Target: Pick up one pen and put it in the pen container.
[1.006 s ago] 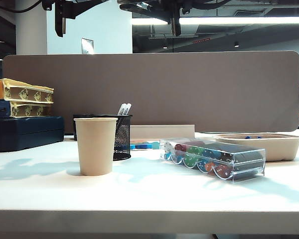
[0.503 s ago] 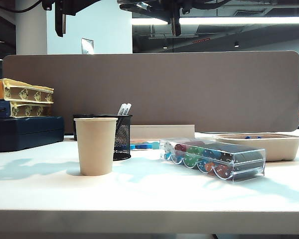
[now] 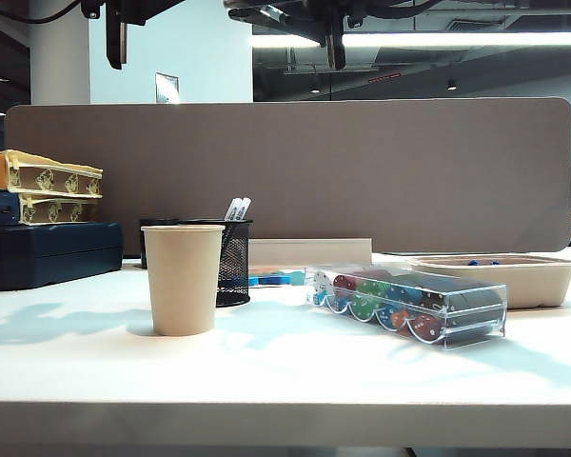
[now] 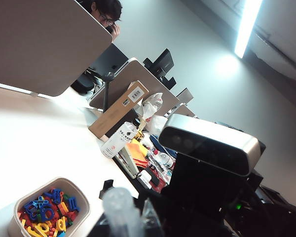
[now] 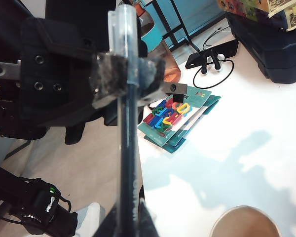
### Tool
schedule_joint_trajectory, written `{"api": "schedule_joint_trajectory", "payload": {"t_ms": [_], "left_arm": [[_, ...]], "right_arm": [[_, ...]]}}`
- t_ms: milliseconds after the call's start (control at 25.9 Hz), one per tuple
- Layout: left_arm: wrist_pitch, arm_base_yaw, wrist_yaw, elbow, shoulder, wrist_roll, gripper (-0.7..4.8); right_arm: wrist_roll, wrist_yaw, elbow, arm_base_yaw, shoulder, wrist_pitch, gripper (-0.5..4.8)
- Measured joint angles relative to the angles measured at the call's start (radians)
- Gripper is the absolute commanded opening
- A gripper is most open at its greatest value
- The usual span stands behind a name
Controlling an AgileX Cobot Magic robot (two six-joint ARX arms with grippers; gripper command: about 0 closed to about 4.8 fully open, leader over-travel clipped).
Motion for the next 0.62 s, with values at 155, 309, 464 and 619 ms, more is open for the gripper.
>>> {"api": "schedule_joint_trajectory", "payload": {"t_ms": [155, 309, 464, 619], "left_arm": [[-0.003, 0.0, 0.002, 0.0, 0.0, 0.004, -0.06], [-0.01, 0.0, 0.002, 0.0, 0.002, 0.005, -0.06], [-0.017, 0.0, 0.006, 0.0, 0.007, 0.007, -0.06], [-0.02, 0.0, 0.006, 0.0, 0.007, 0.014, -0.06]], "right_arm": [[0.005, 0.0, 0.0, 0.0, 0.0, 0.0, 1.24], [0.005, 0.022, 0.0, 0.0, 0.0, -0.001, 2.56], [0.004, 0.06, 0.0, -0.002, 0.0, -0.003, 2.66], [0.0, 0.087, 0.0, -0.011, 0.0, -0.003, 2.86]]}}
